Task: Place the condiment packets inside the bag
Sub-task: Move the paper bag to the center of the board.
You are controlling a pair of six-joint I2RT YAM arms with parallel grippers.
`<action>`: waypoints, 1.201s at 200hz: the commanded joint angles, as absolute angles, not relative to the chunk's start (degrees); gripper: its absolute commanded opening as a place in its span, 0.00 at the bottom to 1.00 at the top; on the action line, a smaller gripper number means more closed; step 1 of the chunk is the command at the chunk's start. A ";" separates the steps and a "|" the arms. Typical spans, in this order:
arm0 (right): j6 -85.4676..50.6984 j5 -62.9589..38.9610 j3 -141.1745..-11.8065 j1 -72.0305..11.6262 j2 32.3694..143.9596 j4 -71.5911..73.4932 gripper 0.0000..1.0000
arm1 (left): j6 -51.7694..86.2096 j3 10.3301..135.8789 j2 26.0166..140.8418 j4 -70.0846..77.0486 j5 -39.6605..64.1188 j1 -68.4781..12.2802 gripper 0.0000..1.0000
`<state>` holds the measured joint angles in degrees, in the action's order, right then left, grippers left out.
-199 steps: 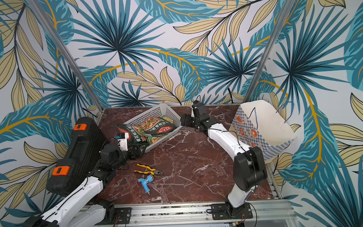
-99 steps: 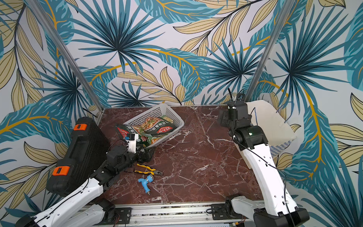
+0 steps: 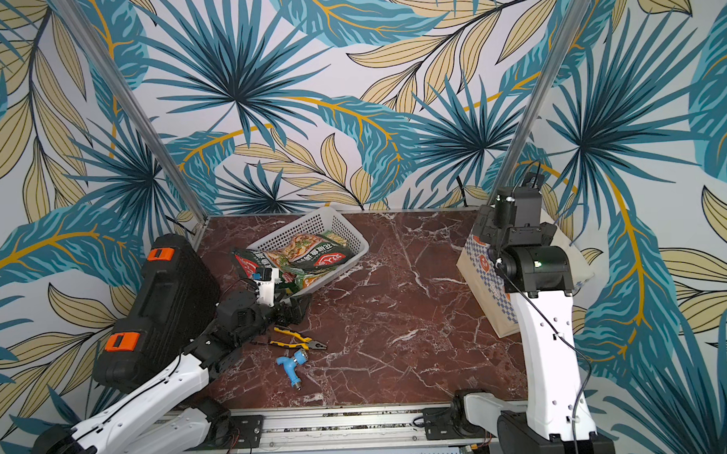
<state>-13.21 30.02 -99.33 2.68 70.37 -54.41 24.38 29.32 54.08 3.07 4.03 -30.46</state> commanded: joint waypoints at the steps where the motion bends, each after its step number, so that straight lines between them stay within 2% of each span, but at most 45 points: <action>1: -12.36 26.62 -102.38 5.56 74.30 -58.78 0.99 | 23.47 32.45 54.77 2.98 3.87 -30.76 1.00; 24: -12.28 24.75 -104.33 7.91 78.27 -60.66 0.96 | 23.55 32.82 55.72 3.24 4.26 -30.72 1.00; 50: -12.57 21.70 -104.41 9.59 80.99 -60.58 0.84 | 23.81 32.86 56.21 3.43 4.78 -30.70 1.00; 79: -12.92 18.33 -103.51 9.64 82.77 -59.62 0.55 | 23.82 32.89 56.13 3.30 4.87 -30.76 1.00; 101: -13.01 12.34 -102.21 9.54 82.36 -57.88 0.29 | 23.86 32.90 56.09 3.27 4.78 -30.70 1.00; 112: -13.40 7.70 -101.55 9.49 81.47 -56.62 0.19 | 23.83 32.86 56.07 3.32 4.66 -30.70 1.00; 135: -15.23 -2.68 -100.64 8.24 79.80 -54.26 0.08 | 23.73 32.96 56.10 3.18 4.63 -30.70 1.00; 174: -20.13 -12.32 -97.83 2.41 78.25 -49.27 0.04 | 23.82 33.44 55.53 1.95 3.58 -30.77 1.00; 214: -25.21 -10.01 -94.85 -8.61 79.29 -44.28 0.05 | 24.51 34.48 54.02 -0.70 2.84 -30.75 1.00; 240: -27.90 -9.25 -95.66 -14.80 81.77 -41.41 0.10 | 24.82 35.29 52.27 -3.22 1.46 -30.70 1.00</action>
